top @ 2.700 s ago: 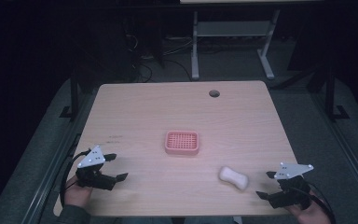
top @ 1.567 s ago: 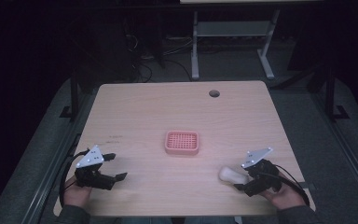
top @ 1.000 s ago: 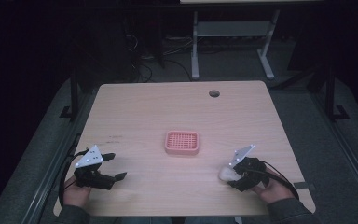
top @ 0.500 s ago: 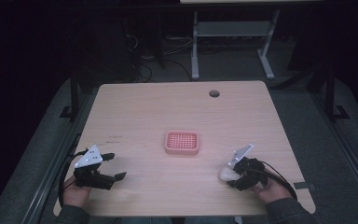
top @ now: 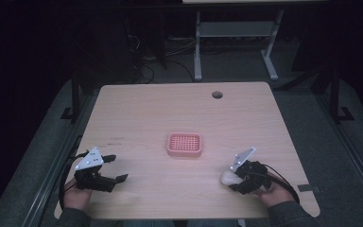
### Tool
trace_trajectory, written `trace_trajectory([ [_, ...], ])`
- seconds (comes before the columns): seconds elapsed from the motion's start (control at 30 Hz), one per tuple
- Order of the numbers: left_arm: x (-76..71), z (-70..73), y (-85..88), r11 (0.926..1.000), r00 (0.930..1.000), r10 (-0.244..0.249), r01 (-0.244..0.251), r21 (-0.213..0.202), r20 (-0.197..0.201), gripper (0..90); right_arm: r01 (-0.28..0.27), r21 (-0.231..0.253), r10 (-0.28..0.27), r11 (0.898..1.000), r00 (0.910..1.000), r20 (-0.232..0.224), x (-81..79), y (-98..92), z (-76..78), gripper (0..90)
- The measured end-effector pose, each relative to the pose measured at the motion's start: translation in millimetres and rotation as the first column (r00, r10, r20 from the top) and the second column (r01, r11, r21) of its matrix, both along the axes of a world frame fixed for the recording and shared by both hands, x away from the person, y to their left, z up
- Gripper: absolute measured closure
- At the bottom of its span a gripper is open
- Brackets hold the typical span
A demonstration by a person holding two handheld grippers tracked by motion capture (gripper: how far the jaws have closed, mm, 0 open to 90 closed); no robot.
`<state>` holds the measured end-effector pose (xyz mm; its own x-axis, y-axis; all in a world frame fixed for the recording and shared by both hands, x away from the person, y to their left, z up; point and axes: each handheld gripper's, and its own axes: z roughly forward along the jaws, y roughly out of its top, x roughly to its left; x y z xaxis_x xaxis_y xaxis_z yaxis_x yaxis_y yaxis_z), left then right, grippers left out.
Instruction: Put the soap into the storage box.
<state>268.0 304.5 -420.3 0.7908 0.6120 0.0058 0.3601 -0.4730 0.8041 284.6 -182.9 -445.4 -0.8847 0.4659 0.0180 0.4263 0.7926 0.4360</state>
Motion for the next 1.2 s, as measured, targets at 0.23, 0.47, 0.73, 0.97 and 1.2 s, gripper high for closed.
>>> trace_trajectory([
  [0.23,0.1,0.2,0.7,1.0000,1.0000,0.000,0.000,-0.002,0.002,14.8,-0.020,0.002,0.020,1.000,0.9993,0.032,2.3,6.4,14.5,48.9],
  [0.47,-0.1,0.0,0.3,1.0000,1.0000,0.000,0.000,-0.003,-0.001,14.8,-0.051,0.001,0.051,0.999,0.9978,0.043,11.9,15.4,28.0,48.8],
  [0.73,-0.1,0.0,0.5,1.0000,1.0000,0.000,0.000,-0.004,-0.001,14.8,-0.080,0.019,0.079,0.997,0.9958,0.047,22.0,22.8,32.8,48.8],
  [0.97,0.2,-0.3,-0.1,1.0000,1.0000,-0.001,0.001,0.000,-0.001,14.8,-0.093,0.013,0.092,0.996,0.9946,0.047,27.9,28.8,34.2,48.8],
  [1.2,0.3,-0.2,0.3,1.0000,1.0000,-0.001,0.001,-0.001,-0.002,14.8,-0.117,0.028,0.115,0.993,0.9918,0.055,37.0,36.7,37.9,48.8],
])
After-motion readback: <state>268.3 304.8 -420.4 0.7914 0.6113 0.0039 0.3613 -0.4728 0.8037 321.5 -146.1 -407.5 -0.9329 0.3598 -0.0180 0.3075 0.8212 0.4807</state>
